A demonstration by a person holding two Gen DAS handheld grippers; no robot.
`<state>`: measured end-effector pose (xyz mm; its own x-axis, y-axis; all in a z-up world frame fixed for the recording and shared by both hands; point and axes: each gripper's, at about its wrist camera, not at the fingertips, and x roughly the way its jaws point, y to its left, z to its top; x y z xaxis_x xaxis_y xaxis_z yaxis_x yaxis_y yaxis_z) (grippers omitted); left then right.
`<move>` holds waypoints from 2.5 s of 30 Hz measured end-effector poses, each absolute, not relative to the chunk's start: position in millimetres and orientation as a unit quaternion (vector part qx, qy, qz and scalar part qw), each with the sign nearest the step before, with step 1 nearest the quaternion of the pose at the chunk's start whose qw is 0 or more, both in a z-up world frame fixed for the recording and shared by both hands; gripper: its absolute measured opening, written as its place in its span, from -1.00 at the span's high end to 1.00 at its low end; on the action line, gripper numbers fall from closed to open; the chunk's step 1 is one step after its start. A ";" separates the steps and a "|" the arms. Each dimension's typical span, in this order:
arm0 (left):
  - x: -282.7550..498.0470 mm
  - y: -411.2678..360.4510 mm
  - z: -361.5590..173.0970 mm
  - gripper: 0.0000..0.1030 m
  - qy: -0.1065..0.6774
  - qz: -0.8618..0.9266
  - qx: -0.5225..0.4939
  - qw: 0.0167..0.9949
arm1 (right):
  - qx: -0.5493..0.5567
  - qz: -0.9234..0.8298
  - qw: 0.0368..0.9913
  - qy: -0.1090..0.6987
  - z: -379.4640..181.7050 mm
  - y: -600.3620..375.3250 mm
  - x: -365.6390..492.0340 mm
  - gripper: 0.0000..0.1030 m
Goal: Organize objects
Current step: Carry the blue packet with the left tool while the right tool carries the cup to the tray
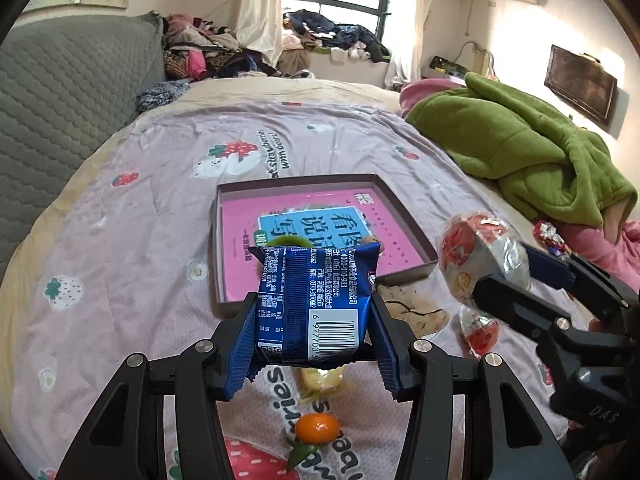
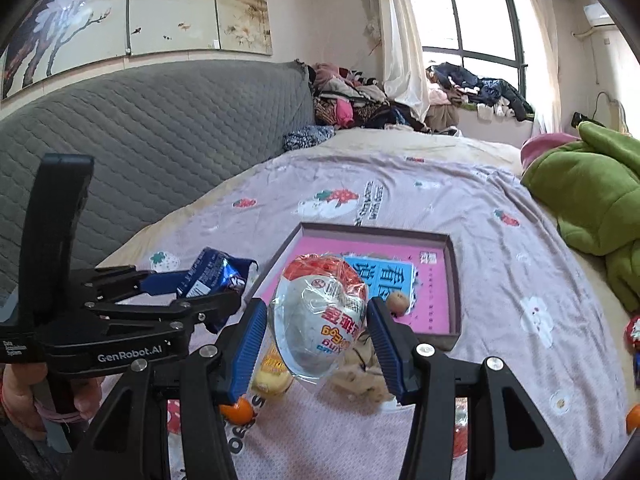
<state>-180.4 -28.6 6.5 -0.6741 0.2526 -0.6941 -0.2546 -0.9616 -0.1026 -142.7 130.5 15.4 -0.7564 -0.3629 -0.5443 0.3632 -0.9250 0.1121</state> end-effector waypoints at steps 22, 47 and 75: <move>-204.8 -21.7 31.3 -0.05 -0.009 0.919 -0.365 0.148 | 0.279 -0.943 0.181 -0.012 37.4 147.0 -161.6 -0.02; -233.9 -20.5 47.6 -0.05 -0.014 0.929 -0.341 0.140 | 0.240 -0.956 0.171 -0.003 63.4 148.5 -187.4 -0.02; -292.3 -23.5 23.8 -0.05 -0.003 0.932 -0.340 0.122 | 0.247 -0.959 0.140 0.013 44.0 155.0 -246.8 -0.02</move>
<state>-292.3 -23.5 23.8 -0.7387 0.2299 -0.6336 -0.2255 -0.9702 -0.0892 -246.8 155.0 44.0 -0.8388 -0.2610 -0.4778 0.2741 -0.9607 0.0436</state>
